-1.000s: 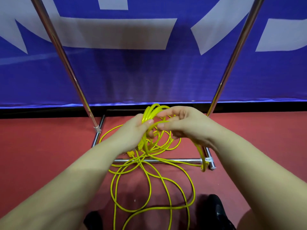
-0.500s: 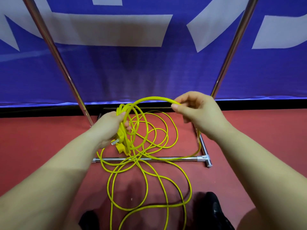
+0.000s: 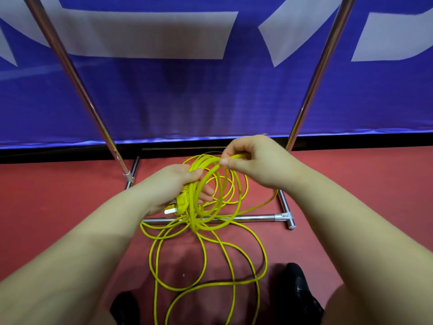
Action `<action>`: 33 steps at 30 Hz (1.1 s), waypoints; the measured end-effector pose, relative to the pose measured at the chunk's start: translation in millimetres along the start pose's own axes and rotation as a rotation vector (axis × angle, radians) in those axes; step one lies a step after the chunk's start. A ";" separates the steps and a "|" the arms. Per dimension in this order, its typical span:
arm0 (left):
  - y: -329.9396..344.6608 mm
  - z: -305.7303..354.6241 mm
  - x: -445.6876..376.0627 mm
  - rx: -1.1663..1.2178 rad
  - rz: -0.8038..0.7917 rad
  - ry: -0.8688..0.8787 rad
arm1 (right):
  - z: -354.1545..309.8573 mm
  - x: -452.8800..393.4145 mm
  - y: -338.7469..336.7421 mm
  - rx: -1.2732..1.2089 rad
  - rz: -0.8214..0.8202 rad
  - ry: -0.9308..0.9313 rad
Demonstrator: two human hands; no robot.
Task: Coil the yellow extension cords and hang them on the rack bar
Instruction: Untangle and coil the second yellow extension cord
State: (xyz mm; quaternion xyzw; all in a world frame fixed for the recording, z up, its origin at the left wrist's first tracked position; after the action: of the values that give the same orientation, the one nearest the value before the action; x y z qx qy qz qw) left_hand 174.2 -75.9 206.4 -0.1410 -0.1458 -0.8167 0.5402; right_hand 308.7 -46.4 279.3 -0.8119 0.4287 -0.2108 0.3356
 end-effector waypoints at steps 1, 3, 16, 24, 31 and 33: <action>2.3 1.1 -0.5 0.016 -0.005 0.014 | 0.6 -3.3 7.9 0.044 -0.036 0.011; 5.0 2.3 -0.9 0.030 -0.009 0.032 | 1.3 -7.2 18.8 0.089 -0.083 0.034; -33.0 10.3 3.3 0.198 0.098 0.135 | 26.2 -5.7 -13.4 -0.296 0.159 0.076; -8.5 6.5 10.5 0.075 -0.007 0.059 | 18.7 -10.1 -4.5 -0.250 0.043 0.022; 0.4 5.8 8.8 0.025 -0.023 0.053 | 8.0 -15.5 7.9 -0.128 0.008 -0.021; 1.1 5.1 8.7 0.040 -0.027 0.059 | 8.5 -15.1 6.8 -0.120 0.016 -0.025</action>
State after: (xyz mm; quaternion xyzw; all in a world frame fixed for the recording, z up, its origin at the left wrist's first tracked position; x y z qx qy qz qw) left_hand 172.3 -81.6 214.6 -0.1040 -0.1480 -0.8248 0.5357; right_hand 302.1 -33.5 267.7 -0.8296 0.4431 -0.1718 0.2932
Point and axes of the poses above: each hand's wrist, its own x-axis away from the middle knuckle, its own y-axis out of the palm, z = x × y, the point moved 8 cm from there along -x, towards the middle knuckle, and after that the axes turned 10 degrees about -z, right-handed, at the moved point
